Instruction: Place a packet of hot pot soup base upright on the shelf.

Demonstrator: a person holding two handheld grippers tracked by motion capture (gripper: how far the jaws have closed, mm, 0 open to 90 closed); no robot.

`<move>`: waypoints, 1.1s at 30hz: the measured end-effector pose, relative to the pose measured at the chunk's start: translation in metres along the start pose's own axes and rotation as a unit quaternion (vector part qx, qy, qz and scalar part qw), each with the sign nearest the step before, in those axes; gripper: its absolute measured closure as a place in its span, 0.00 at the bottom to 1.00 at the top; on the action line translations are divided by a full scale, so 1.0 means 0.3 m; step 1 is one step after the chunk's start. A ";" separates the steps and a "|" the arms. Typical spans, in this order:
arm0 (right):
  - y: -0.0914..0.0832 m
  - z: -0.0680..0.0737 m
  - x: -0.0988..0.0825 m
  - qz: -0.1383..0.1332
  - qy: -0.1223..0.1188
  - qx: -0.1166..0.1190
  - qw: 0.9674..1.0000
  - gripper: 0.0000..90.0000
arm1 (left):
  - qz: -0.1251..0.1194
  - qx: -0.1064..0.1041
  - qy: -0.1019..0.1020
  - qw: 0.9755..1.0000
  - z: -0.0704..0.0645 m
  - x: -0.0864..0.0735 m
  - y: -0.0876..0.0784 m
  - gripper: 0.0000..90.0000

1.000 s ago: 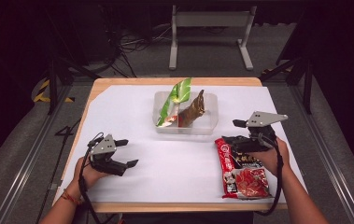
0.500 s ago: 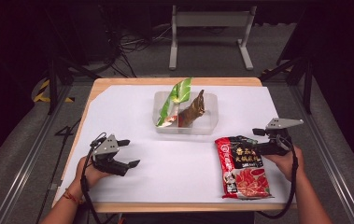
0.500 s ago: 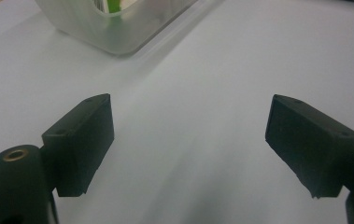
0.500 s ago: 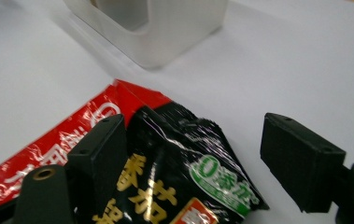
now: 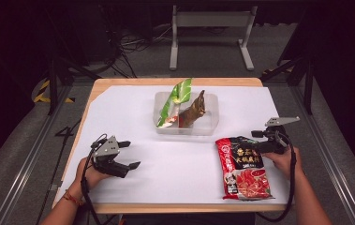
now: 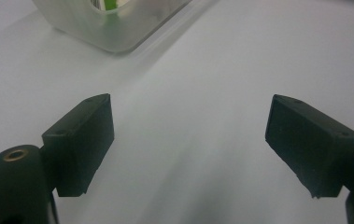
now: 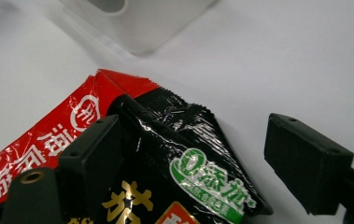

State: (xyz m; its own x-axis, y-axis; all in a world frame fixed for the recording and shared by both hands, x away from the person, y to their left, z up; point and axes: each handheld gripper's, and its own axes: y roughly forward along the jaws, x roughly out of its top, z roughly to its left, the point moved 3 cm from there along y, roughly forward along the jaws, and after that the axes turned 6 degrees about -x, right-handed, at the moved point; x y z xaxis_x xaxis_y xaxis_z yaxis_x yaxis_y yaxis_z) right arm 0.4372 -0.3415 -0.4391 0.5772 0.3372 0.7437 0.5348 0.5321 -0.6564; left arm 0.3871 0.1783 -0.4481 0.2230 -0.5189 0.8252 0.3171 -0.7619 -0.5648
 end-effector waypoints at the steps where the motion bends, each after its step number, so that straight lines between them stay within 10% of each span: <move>1: 0.005 0.001 -0.001 0.002 0.001 0.004 1.000 0.22 | 0.000 -0.001 0.000 1.000 -0.001 0.000 0.000 0.18; 14: 0.069 0.007 -0.018 0.042 -0.005 0.004 0.999 0.18 | 0.005 -0.004 0.000 1.000 -0.002 -0.002 0.006 0.18; 33: 0.009 -0.015 -0.025 0.002 0.015 0.054 0.998 0.82 | 0.013 -0.006 0.002 1.000 -0.005 -0.002 0.014 0.18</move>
State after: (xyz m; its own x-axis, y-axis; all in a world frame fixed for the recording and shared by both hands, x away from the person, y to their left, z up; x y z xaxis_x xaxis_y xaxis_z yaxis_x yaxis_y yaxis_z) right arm 0.4371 -0.3460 -0.4470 0.5978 0.3166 0.7365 0.4646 0.6118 -0.6401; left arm 0.3869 0.1748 -0.4509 0.2272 -0.5404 0.8102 0.3007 -0.7523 -0.5861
